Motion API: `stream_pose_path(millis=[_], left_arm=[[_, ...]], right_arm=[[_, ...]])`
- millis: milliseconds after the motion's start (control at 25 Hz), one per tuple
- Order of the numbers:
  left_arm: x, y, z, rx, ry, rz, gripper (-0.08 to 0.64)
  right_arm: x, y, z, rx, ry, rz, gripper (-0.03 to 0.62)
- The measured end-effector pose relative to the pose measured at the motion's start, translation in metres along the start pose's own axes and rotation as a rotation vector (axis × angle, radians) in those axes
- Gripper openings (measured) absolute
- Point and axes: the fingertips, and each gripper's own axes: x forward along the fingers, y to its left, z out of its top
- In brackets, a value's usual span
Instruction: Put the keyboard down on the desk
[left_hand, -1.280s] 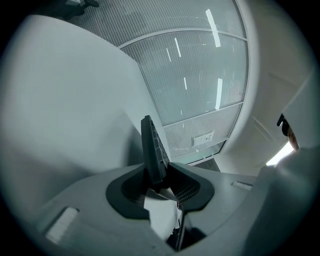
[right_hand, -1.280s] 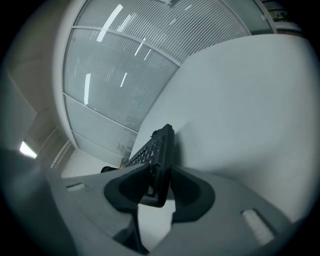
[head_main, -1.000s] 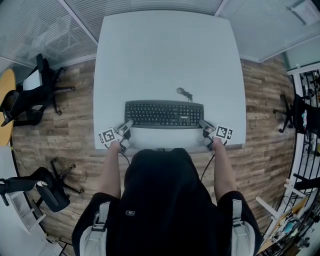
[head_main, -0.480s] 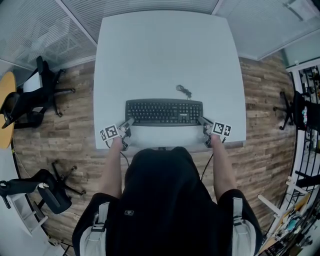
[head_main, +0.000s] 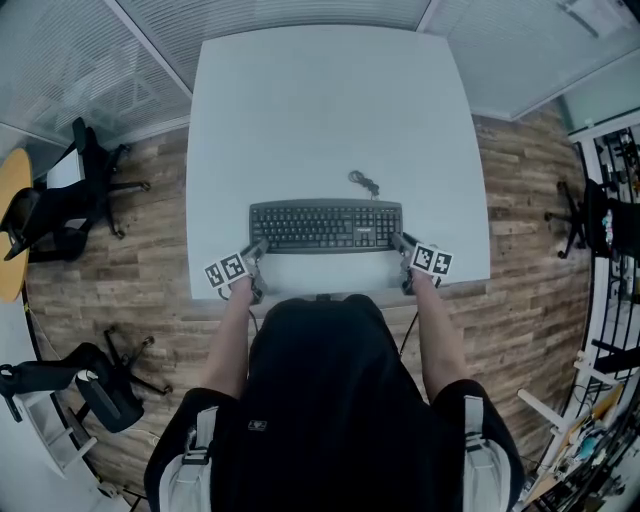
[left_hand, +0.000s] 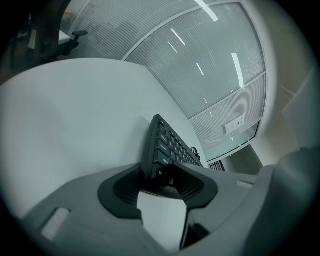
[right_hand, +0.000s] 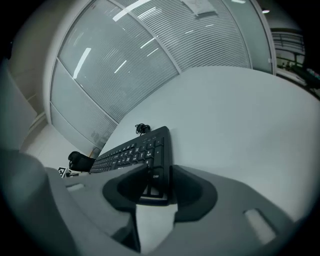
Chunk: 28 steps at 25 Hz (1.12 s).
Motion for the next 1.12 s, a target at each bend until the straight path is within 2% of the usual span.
stream_pose_path(millis=[240, 520, 880, 1000, 1120], left_arm=[[-0.004, 0.003, -0.001, 0.119, -0.038, 0.099, 0.192], [-0.007, 0.005, -0.002, 0.234, -0.045, 0.161, 0.208], [-0.01, 0.007, -0.006, 0.338, -0.048, 0.228, 0.222], [-0.018, 0.008, 0.001, 0.362, -0.093, 0.263, 0.222], [-0.022, 0.002, 0.006, 0.373, -0.126, 0.257, 0.222]], right_arm=[[-0.001, 0.0, -0.001, -0.023, -0.017, -0.038, 0.16], [-0.003, 0.0, 0.0, -0.055, -0.047, -0.066, 0.163], [-0.012, 0.0, 0.003, -0.057, -0.064, -0.027, 0.163], [-0.018, 0.001, 0.004, -0.068, -0.068, -0.013, 0.163], [-0.024, 0.0, 0.006, -0.073, -0.071, 0.012, 0.163]])
